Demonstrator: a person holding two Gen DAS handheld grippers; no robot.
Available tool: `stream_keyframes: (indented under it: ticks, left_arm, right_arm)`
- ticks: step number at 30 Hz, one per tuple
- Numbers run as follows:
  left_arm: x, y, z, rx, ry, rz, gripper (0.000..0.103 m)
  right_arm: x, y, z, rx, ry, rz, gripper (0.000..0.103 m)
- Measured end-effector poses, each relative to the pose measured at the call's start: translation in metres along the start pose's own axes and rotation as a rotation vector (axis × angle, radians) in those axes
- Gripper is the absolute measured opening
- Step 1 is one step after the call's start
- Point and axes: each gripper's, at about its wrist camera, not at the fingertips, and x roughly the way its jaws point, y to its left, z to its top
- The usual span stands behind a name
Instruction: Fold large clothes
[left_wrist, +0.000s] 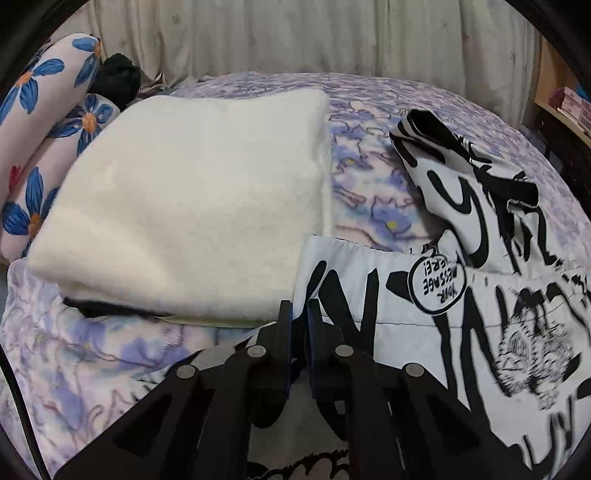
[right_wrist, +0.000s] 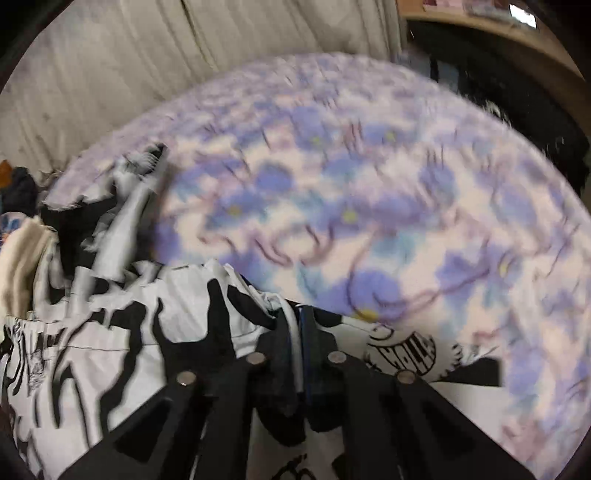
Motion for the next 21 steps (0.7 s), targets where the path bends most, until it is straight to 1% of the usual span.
stream_keyframes:
  ticks: [3, 4, 5, 6, 7, 10, 12, 14, 15, 17, 19, 20, 21]
  left_arm:
    - [0.000, 0.003, -0.001, -0.013, -0.016, -0.018, 0.009]
    - [-0.002, 0.007, 0.000, -0.028, -0.016, -0.035, 0.012]
    - [-0.004, 0.011, 0.000, -0.046, -0.014, -0.045, 0.015]
    - [-0.007, 0.014, 0.000, -0.056, -0.016, -0.044, 0.022]
    - [-0.012, 0.016, 0.000, -0.062, -0.020, -0.037, 0.024]
    - [-0.032, 0.020, 0.000, -0.066, -0.036, -0.024, 0.024]
    - [-0.054, 0.016, -0.001, -0.060, -0.063, 0.015, 0.024]
    - [-0.076, 0.010, -0.004, -0.058, -0.088, 0.009, 0.024]
    - [-0.086, 0.005, -0.007, -0.058, -0.099, -0.015, 0.024]
    - [-0.106, -0.011, -0.016, -0.031, -0.114, -0.095, 0.024]
    - [-0.115, -0.037, -0.027, 0.023, -0.099, -0.176, 0.024]
    - [-0.116, -0.051, -0.034, 0.046, -0.081, -0.215, 0.024]
    - [-0.115, -0.060, -0.039, 0.057, -0.066, -0.243, 0.024]
  right_arm:
    - [-0.003, -0.005, 0.005, 0.020, 0.016, 0.035, 0.008]
    - [-0.006, -0.006, 0.006, 0.023, 0.019, 0.043, 0.013]
    - [-0.011, -0.007, 0.006, 0.029, 0.021, 0.042, 0.016]
    - [-0.019, -0.008, 0.008, 0.038, 0.017, 0.038, 0.021]
    - [-0.028, -0.007, 0.007, 0.047, 0.007, 0.041, 0.026]
    - [-0.055, 0.003, 0.005, 0.051, -0.041, 0.041, 0.029]
    - [-0.074, 0.017, 0.001, 0.024, -0.071, 0.057, 0.030]
    - [-0.091, 0.036, -0.008, -0.016, -0.098, 0.071, 0.031]
    - [-0.099, 0.053, -0.017, -0.052, -0.106, 0.116, 0.031]
    - [-0.107, 0.086, -0.035, -0.140, -0.080, 0.193, 0.031]
    - [-0.110, 0.125, -0.058, -0.242, -0.039, 0.284, 0.031]
    - [-0.110, 0.139, -0.067, -0.271, -0.021, 0.316, 0.031]
    - [-0.108, 0.162, -0.080, -0.316, 0.011, 0.376, 0.031]
